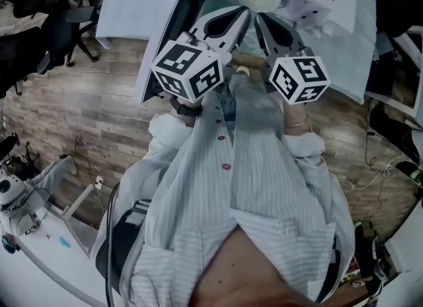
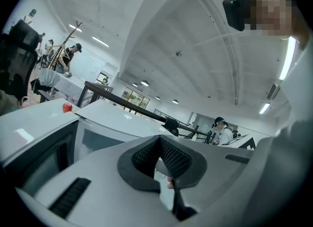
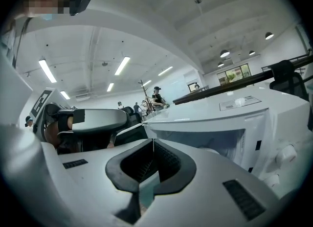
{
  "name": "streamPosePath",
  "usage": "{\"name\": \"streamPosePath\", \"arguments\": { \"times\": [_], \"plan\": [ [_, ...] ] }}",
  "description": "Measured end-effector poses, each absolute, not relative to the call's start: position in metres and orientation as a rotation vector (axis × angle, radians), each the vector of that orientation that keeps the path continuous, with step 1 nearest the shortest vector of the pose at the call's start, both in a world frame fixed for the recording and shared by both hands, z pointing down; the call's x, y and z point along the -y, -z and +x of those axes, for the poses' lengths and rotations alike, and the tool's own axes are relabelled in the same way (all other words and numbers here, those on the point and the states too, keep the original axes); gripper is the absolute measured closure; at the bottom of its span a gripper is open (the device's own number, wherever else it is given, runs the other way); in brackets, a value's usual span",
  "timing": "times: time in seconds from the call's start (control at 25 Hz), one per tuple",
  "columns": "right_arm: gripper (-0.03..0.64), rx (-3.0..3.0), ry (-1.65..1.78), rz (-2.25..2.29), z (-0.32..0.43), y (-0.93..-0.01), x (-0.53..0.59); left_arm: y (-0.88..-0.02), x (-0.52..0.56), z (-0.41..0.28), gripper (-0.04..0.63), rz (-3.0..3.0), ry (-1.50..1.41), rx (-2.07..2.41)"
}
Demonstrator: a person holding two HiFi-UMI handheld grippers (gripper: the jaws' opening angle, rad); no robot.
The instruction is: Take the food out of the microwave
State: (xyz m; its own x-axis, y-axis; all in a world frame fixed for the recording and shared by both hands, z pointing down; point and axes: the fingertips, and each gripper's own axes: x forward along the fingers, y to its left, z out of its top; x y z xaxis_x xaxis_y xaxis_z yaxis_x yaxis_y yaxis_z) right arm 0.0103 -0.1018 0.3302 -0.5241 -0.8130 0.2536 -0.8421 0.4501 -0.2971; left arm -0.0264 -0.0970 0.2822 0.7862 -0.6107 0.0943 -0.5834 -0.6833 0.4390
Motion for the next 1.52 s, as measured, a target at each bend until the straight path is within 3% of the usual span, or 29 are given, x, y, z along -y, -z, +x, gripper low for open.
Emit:
{"name": "streamPosePath", "arguments": {
  "times": [0.6,1.52],
  "plan": [
    [0.584,2.621,-0.613,1.388,0.042,-0.337,0.152,-0.289,0.157,-0.002,0.586,2.471,0.082,0.986],
    [0.584,2.518,-0.717,1.62,0.076,-0.341,0.163,-0.312,0.171,0.018,0.587,2.455,0.007,0.831]
  ]
}}
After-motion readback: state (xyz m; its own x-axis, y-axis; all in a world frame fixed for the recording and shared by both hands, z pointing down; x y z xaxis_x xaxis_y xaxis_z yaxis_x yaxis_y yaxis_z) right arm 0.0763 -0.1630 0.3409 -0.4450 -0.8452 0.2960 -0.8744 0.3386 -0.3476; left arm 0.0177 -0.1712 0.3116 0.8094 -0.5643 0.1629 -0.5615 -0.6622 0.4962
